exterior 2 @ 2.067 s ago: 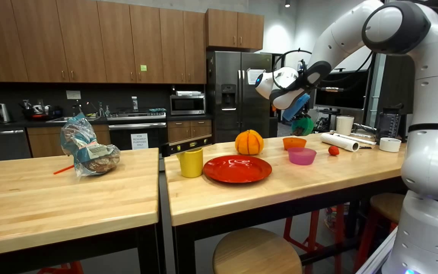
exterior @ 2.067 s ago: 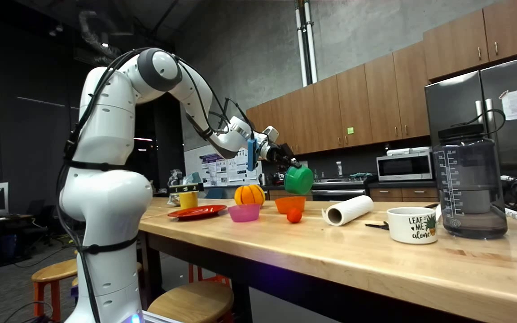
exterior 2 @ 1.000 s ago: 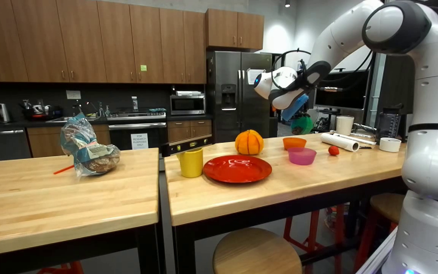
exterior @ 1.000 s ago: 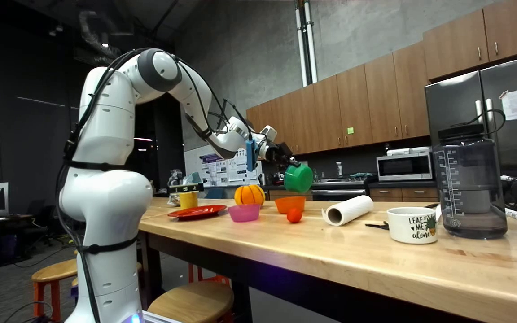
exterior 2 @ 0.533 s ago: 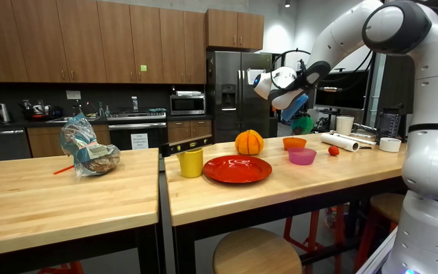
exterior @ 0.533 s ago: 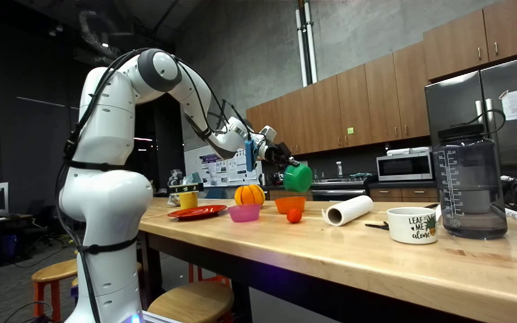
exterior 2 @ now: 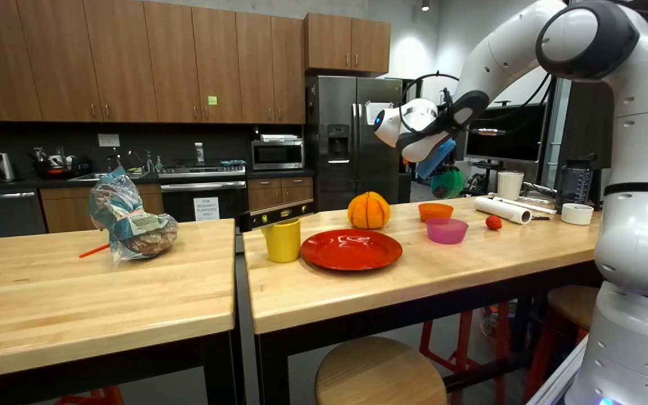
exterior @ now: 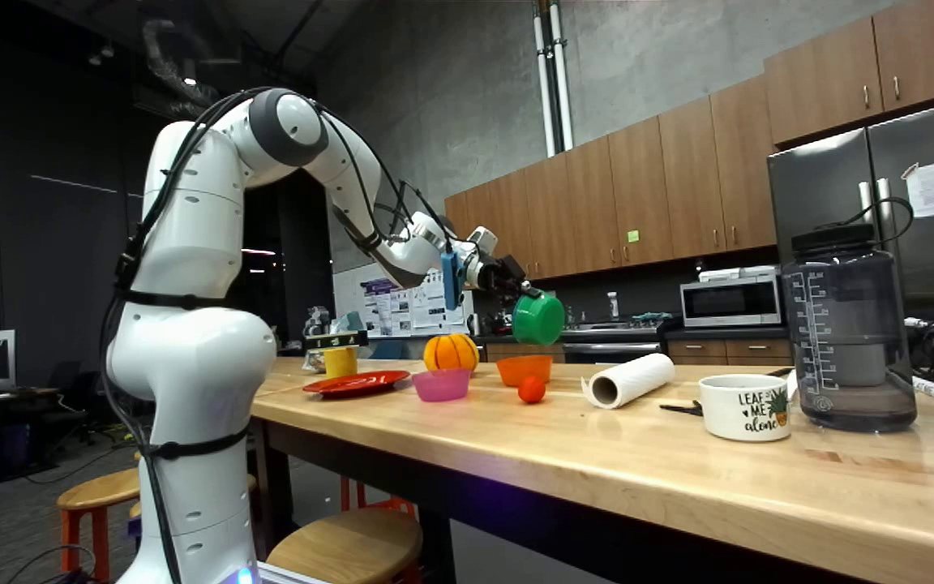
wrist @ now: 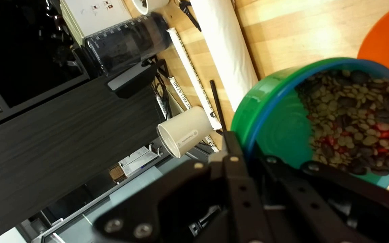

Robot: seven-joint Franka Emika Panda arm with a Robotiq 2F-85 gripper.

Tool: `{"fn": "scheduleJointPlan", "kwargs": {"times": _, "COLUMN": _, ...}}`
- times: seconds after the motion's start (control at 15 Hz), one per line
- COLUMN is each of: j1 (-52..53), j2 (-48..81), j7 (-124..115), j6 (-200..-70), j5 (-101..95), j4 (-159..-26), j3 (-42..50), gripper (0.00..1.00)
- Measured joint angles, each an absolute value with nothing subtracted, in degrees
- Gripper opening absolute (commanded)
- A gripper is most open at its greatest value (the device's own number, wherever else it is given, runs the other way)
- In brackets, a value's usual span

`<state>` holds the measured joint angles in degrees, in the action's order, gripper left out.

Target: Pour the contents in the green bowl into the orange bowl

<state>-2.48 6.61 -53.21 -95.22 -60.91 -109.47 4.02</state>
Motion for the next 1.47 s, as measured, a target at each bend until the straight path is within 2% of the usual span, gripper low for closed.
{"fn": "scheduleJointPlan", "kwargs": {"times": 1.47, "j1": -2.09, "j2": 6.39, "j7": -54.82, "j6": -93.23, "j5": -61.91, "j4": -109.55, "j3": 3.81, "gripper": 0.02}}
